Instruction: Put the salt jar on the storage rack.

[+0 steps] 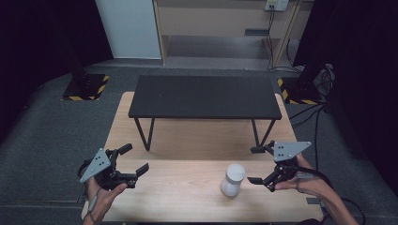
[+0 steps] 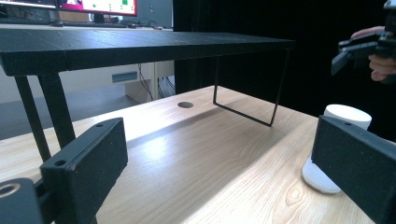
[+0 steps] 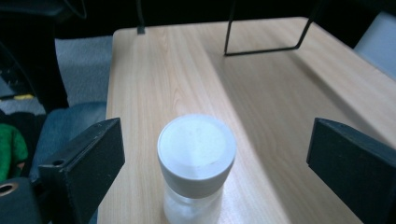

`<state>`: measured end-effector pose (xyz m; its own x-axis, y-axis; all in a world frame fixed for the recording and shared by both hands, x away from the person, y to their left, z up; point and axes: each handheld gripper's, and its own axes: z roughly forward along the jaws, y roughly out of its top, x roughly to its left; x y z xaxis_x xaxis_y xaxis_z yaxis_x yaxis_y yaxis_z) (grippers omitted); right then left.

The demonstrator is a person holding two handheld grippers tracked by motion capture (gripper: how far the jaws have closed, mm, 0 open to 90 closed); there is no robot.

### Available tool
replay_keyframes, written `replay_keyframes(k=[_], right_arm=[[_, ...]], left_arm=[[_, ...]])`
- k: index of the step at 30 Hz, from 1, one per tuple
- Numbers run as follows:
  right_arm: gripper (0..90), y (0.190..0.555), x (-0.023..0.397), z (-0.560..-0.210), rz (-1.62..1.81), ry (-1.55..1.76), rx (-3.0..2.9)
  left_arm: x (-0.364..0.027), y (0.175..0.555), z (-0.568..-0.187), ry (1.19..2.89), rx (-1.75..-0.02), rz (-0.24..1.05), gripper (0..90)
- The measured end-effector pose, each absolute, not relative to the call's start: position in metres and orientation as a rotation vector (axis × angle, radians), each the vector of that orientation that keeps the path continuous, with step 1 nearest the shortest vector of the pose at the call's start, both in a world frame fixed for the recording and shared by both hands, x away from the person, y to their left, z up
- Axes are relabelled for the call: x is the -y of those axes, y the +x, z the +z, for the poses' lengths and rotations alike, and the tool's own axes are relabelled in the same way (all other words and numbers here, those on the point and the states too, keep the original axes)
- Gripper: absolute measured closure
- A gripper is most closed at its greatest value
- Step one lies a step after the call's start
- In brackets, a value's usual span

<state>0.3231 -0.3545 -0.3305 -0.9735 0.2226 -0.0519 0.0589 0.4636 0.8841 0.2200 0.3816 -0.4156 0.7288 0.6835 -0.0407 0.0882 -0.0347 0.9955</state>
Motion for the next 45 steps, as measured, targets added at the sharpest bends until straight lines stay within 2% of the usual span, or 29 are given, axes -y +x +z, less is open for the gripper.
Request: replay_keyframes(k=[8,13,16,20,29,39,45], right_arm=[[6.1,0.333,0.332,-0.35,1.489,0.22,-2.619],[10.7,0.337,0.319,-0.357,1.439,0.184,-2.637],[17.4,0.344,0.314,-0.364,1.469,0.175,-2.649],[32.6,0.351,0.311,-0.369,1.459,0.133,-2.677],[33.6,0.344,0.311,-0.371,1.468,0.18,-2.657],[33.7,0.335,0.311,-0.35,1.462,0.218,-2.647],[33.7,0.324,0.322,-0.297,1.483,0.272,-2.571]], left_arm=[[-0.382,0.22,-0.416,1.555,-0.648,0.537,2.4],[-0.381,0.22,-0.415,1.559,-0.648,0.536,2.4],[-0.381,0.221,-0.415,1.56,-0.647,0.535,2.4],[-0.382,0.22,-0.415,1.557,-0.647,0.535,2.4],[-0.382,0.221,-0.415,1.559,-0.647,0.534,2.4],[-0.382,0.221,-0.415,1.558,-0.646,0.534,2.4],[-0.382,0.221,-0.415,1.558,-0.645,0.536,2.4]])
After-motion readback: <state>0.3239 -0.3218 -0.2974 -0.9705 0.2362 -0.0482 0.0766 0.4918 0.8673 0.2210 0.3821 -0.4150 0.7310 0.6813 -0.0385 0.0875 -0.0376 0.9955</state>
